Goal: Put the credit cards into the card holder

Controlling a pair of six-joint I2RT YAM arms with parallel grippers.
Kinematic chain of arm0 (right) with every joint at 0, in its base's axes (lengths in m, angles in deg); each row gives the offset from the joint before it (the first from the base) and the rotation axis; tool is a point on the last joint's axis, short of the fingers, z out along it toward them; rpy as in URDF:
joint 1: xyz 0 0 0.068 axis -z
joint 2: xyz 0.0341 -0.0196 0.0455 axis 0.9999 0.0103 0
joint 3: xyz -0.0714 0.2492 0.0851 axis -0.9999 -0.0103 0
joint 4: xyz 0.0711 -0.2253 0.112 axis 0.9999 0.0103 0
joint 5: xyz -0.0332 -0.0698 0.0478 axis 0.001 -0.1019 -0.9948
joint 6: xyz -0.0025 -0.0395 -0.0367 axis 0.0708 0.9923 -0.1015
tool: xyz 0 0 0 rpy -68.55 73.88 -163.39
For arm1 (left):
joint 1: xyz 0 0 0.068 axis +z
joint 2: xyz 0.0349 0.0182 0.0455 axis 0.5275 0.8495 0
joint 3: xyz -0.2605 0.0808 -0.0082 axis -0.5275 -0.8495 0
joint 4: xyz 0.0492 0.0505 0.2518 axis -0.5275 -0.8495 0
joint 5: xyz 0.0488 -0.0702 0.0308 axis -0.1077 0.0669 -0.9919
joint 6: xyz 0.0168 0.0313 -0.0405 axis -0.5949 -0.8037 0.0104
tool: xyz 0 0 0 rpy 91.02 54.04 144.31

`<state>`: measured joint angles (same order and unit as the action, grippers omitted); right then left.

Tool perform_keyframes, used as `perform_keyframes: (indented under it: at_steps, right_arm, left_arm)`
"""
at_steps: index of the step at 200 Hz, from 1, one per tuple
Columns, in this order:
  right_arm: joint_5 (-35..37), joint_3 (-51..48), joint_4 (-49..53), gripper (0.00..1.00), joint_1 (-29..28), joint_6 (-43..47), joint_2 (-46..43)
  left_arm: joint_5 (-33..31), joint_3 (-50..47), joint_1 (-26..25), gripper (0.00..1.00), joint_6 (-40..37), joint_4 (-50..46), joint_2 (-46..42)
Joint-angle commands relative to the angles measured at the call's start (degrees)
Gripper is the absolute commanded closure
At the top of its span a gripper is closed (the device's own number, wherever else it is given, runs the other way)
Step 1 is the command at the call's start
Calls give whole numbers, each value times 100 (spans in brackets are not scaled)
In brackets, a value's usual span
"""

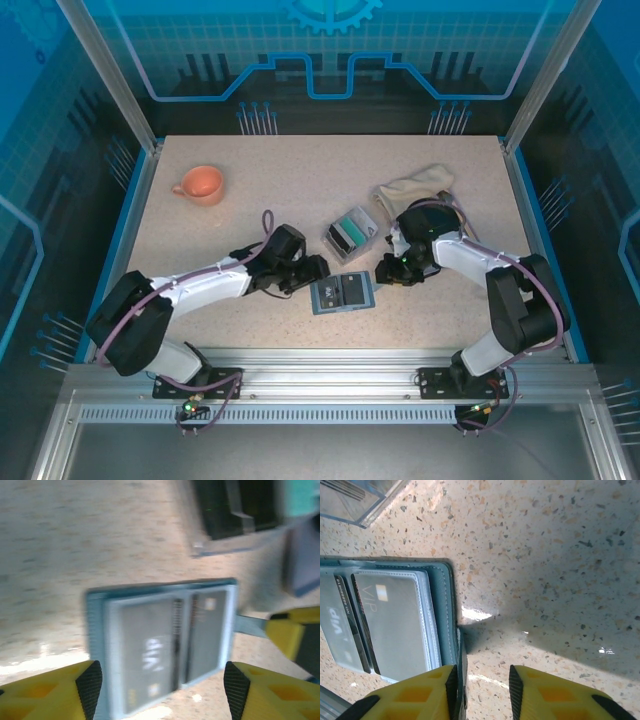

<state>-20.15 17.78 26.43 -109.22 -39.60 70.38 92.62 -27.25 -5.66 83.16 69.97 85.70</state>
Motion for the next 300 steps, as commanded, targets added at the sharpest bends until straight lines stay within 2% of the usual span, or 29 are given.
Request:
perform_keyframes:
  at_steps: [1,47,106,199,300]
  right_arm:
    - [-148,82,158,70,39,71,51]
    - [-182,90,74,76,30,81,236]
    - [-295,83,3,77,6,53,314]
    - [-459,258,-170,74,-108,-53,494]
    - [-592,240,-303,79,-223,-85,712]
  left_arm:
    - [465,-322,226,29,300,194,-18]
    - [815,-372,302,28,486,870,436]
    - [1003,-246,299,28,538,1166,873]
    - [1303,-254,278,28,676,1612,1179]
    - [1543,-104,244,35,619,1818,1201]
